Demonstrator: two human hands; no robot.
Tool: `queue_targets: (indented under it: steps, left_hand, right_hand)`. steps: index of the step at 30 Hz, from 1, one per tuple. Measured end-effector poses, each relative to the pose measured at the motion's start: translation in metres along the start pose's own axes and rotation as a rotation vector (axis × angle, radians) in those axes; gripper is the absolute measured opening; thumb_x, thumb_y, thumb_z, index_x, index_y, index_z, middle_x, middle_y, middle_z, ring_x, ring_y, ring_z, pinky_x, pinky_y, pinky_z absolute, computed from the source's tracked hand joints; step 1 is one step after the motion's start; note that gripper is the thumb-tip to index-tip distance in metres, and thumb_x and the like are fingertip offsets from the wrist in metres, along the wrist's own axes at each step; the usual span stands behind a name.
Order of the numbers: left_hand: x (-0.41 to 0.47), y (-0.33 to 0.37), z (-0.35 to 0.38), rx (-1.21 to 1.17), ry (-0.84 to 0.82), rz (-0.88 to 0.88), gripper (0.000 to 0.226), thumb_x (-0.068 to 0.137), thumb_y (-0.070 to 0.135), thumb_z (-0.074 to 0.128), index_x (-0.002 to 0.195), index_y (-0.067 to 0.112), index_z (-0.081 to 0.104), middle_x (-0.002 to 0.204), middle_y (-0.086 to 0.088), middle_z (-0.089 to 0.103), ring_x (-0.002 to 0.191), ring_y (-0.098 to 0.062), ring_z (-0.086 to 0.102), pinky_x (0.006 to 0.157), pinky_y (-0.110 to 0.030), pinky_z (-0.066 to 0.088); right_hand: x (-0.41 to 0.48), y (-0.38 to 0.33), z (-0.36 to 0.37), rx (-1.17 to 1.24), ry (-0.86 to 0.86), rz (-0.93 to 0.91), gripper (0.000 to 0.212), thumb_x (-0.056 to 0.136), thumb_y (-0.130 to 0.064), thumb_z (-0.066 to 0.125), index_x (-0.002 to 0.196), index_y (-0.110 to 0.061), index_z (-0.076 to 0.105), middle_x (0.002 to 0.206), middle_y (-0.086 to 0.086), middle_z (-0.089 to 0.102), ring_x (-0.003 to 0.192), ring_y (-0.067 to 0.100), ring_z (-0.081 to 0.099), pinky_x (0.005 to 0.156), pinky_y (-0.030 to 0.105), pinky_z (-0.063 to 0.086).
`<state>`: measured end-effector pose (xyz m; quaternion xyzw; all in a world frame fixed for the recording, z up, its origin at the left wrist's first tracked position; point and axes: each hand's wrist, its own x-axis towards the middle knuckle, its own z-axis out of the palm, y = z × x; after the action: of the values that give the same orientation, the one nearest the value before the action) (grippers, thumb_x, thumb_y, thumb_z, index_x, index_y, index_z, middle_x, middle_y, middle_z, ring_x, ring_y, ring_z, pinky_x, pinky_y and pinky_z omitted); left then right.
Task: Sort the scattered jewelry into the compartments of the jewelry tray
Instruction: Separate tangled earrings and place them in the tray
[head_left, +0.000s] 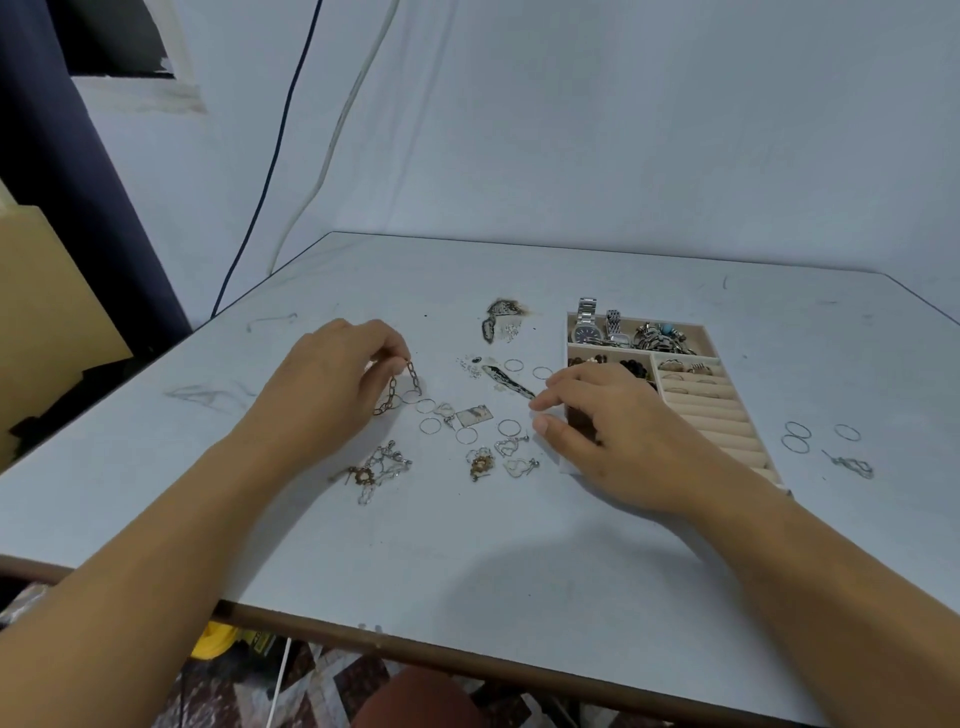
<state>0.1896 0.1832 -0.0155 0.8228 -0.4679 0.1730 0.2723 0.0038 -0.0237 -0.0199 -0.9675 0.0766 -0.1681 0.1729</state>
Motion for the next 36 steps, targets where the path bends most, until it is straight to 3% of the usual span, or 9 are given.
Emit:
queue_targets:
  steps: [5,8,15,18,23,26,31,36]
  left_hand:
    - [-0.008,-0.001,-0.007,-0.169,0.083,-0.138,0.013,0.092,0.018,0.056,0.097,0.028,0.063,0.09,0.015,0.063,0.087,0.005,0.054,0.073,0.0,0.036]
    - [-0.015,-0.005,-0.018,-0.247,0.079,-0.225,0.016,0.092,0.018,0.056,0.092,0.032,0.064,0.086,0.017,0.064,0.082,0.009,0.056,0.065,0.0,0.037]
    - [-0.036,-0.024,-0.033,-0.34,0.235,-0.327,0.02,0.093,0.019,0.055,0.087,0.038,0.059,0.076,0.008,0.066,0.07,-0.003,0.061,0.057,-0.004,0.039]
    - [-0.045,-0.029,-0.028,-0.372,0.225,-0.353,0.019,0.093,0.018,0.055,0.09,0.036,0.06,0.072,0.007,0.066,0.067,0.004,0.059,0.059,-0.004,0.039]
    - [-0.053,-0.029,-0.019,-0.404,0.163,-0.323,0.019,0.091,0.017,0.058,0.091,0.035,0.062,0.073,0.009,0.069,0.073,0.0,0.063,0.064,-0.011,0.045]
    - [-0.055,-0.026,-0.019,-0.376,0.143,-0.281,0.02,0.09,0.011,0.06,0.092,0.03,0.064,0.082,0.011,0.068,0.079,0.005,0.064,0.066,-0.005,0.043]
    - [-0.056,-0.026,-0.019,-0.295,0.113,-0.211,0.02,0.088,0.008,0.062,0.094,0.027,0.064,0.085,0.012,0.067,0.081,-0.001,0.063,0.068,-0.004,0.042]
    - [-0.055,-0.026,-0.018,-0.261,0.098,-0.179,0.019,0.088,0.01,0.062,0.095,0.028,0.065,0.087,0.009,0.067,0.079,-0.007,0.063,0.071,-0.01,0.045]
  right_hand:
    - [0.001,0.0,0.0,-0.017,-0.007,-0.011,0.031,0.092,-0.048,0.046,0.111,-0.03,0.064,0.116,-0.013,0.058,0.112,0.009,0.046,0.098,0.04,0.04]
    - [0.003,-0.002,-0.001,-0.026,-0.018,-0.013,0.032,0.092,-0.049,0.045,0.111,-0.032,0.064,0.117,-0.015,0.058,0.113,0.008,0.045,0.099,0.04,0.039]
    - [0.016,-0.034,0.002,-0.114,-0.117,-0.142,0.038,0.088,-0.055,0.038,0.113,-0.037,0.06,0.119,-0.014,0.057,0.114,0.01,0.048,0.1,0.041,0.038]
    - [0.026,-0.057,0.01,-0.104,-0.196,-0.227,0.036,0.088,-0.05,0.045,0.116,-0.034,0.06,0.119,-0.011,0.057,0.114,0.013,0.047,0.099,0.04,0.039]
    - [0.043,-0.079,0.032,-0.093,-0.262,-0.266,0.035,0.093,-0.043,0.05,0.126,-0.034,0.055,0.125,-0.007,0.051,0.118,0.014,0.04,0.105,0.038,0.032]
    - [0.048,-0.081,0.037,-0.155,-0.288,-0.257,0.038,0.094,-0.045,0.047,0.131,-0.037,0.05,0.128,-0.005,0.046,0.118,0.016,0.033,0.106,0.039,0.029]
    - [0.052,-0.087,0.041,-0.128,-0.296,-0.237,0.031,0.092,-0.045,0.051,0.12,-0.036,0.061,0.121,-0.006,0.048,0.114,0.016,0.033,0.103,0.04,0.031]
    - [0.054,-0.086,0.042,-0.058,-0.308,-0.221,0.02,0.092,-0.039,0.055,0.103,-0.025,0.064,0.099,-0.008,0.052,0.1,0.011,0.038,0.094,0.034,0.036]
